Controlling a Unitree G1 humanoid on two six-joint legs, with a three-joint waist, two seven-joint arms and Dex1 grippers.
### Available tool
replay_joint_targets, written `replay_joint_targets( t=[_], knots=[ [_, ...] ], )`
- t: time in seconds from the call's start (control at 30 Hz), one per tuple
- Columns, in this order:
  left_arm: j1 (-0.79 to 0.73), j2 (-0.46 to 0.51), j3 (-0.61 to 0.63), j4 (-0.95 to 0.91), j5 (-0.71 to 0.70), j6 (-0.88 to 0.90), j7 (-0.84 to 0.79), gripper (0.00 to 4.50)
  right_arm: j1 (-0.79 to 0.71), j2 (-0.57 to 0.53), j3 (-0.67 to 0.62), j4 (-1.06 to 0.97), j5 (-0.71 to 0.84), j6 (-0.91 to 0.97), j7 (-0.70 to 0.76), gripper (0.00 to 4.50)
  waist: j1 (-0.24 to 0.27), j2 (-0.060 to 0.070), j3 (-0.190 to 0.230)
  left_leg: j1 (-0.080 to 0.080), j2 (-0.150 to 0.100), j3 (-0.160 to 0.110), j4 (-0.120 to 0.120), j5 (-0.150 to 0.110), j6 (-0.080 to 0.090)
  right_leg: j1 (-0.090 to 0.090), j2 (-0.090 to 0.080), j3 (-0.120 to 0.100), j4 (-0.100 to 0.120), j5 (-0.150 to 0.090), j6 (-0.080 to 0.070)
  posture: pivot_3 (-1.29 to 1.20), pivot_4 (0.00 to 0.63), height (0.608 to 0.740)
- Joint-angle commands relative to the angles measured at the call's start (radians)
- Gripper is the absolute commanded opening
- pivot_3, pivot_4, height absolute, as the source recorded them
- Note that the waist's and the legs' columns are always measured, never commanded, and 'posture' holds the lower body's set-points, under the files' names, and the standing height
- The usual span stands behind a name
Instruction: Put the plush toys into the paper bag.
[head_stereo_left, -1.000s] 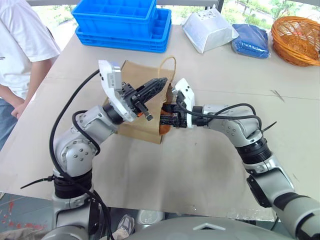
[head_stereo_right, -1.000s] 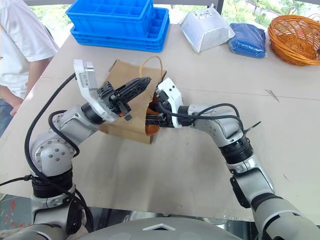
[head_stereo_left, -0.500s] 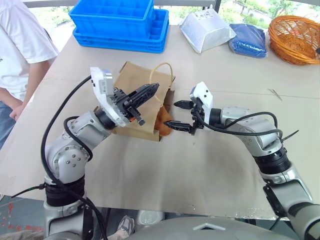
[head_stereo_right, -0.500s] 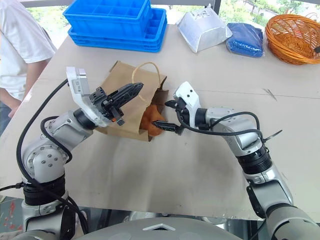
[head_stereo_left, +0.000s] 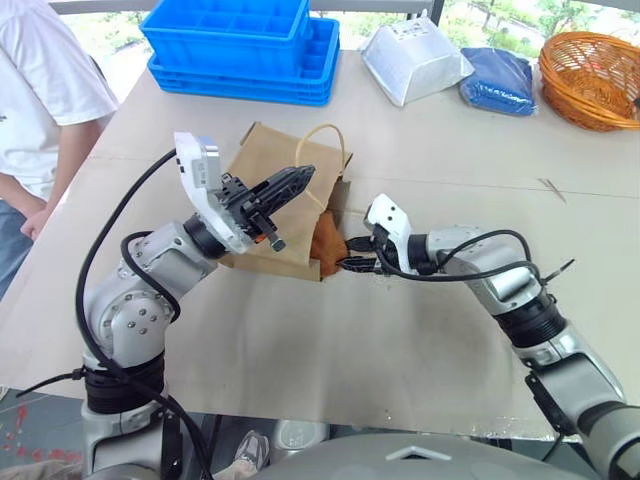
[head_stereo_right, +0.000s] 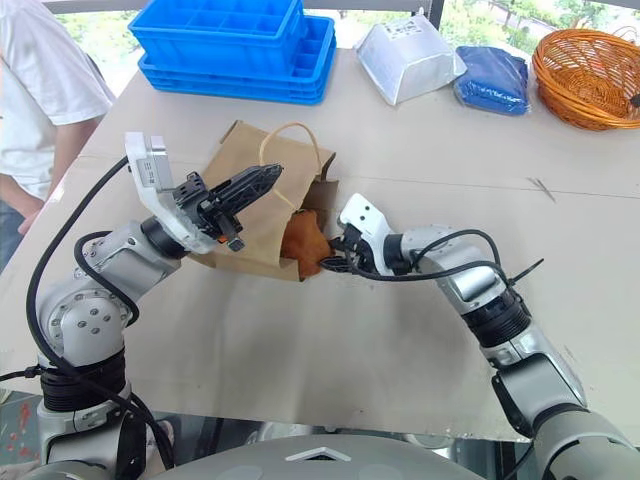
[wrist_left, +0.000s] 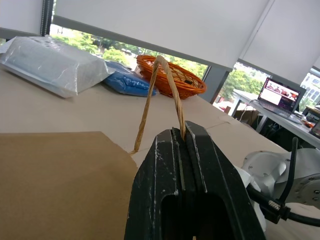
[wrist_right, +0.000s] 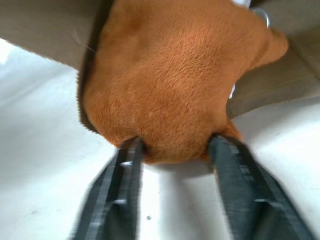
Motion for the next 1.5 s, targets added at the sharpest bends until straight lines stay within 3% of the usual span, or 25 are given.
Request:
replay_joint_targets(
  t=[0.03,0.27,0.47,0.8,1.1,1.37,1.5],
  knots=[
    [0.005,0.005,0.013,-0.044,-0.014,-0.014,0.000,0.00,-0.017,0.025,-0.017,0.001,-0.013,-0.044,0.019,0.06,-0.001,0.000,0.000,0.000,0.000,0.000,0.000,0.000,0.000,0.000,0.000,0.000,0.000,0.000,0.000,0.00,0.150,0.740],
    [-0.005,-0.001,0.006,-0.069,-0.085,0.020,0.014,0.00,-0.019,0.093,-0.126,-0.033,0.092,-0.041,0.061,0.02,0.000,0.000,0.000,0.000,0.000,0.000,0.000,0.000,0.000,0.000,0.000,0.000,0.000,0.000,0.000,0.00,0.150,0.740],
    [-0.041,-0.005,-0.006,-0.086,-0.254,0.084,0.052,0.00,-0.090,0.167,-0.136,0.077,0.092,-0.088,0.112,0.02,-0.002,0.000,0.000,0.000,0.000,0.000,0.000,0.000,0.000,0.000,0.000,0.000,0.000,0.000,0.000,0.00,0.150,0.740],
    [-0.079,-0.027,-0.022,-0.072,-0.330,0.082,0.120,0.00,-0.147,0.213,-0.118,0.189,0.028,-0.193,0.159,0.02,0.000,0.000,0.000,0.000,0.000,0.000,0.000,0.000,0.000,0.000,0.000,0.000,0.000,0.000,0.000,0.00,0.150,0.740],
    [-0.049,-0.031,0.006,-0.057,-0.366,0.074,0.167,0.00,-0.115,0.353,-0.155,0.288,-0.045,-0.290,-0.008,0.02,-0.003,0.000,0.000,0.000,0.000,0.000,0.000,0.000,0.000,0.000,0.000,0.000,0.001,0.000,0.000,0.00,0.150,0.740],
    [-0.002,-0.045,0.030,-0.046,-0.373,0.048,0.205,0.00,-0.120,0.427,-0.222,0.352,-0.017,-0.244,-0.068,0.02,-0.003,0.000,0.000,0.000,0.000,0.000,0.000,0.000,0.000,0.000,0.000,0.000,0.001,0.000,0.000,0.00,0.150,0.740],
    [0.000,-0.043,0.038,-0.025,-0.361,0.041,0.201,0.00,-0.093,0.370,-0.166,0.322,-0.087,-0.272,-0.052,1.84,-0.003,0.000,0.000,0.000,0.000,0.000,0.000,0.000,0.000,0.000,0.000,0.000,0.001,0.000,0.000,0.00,0.150,0.740]
  ],
)
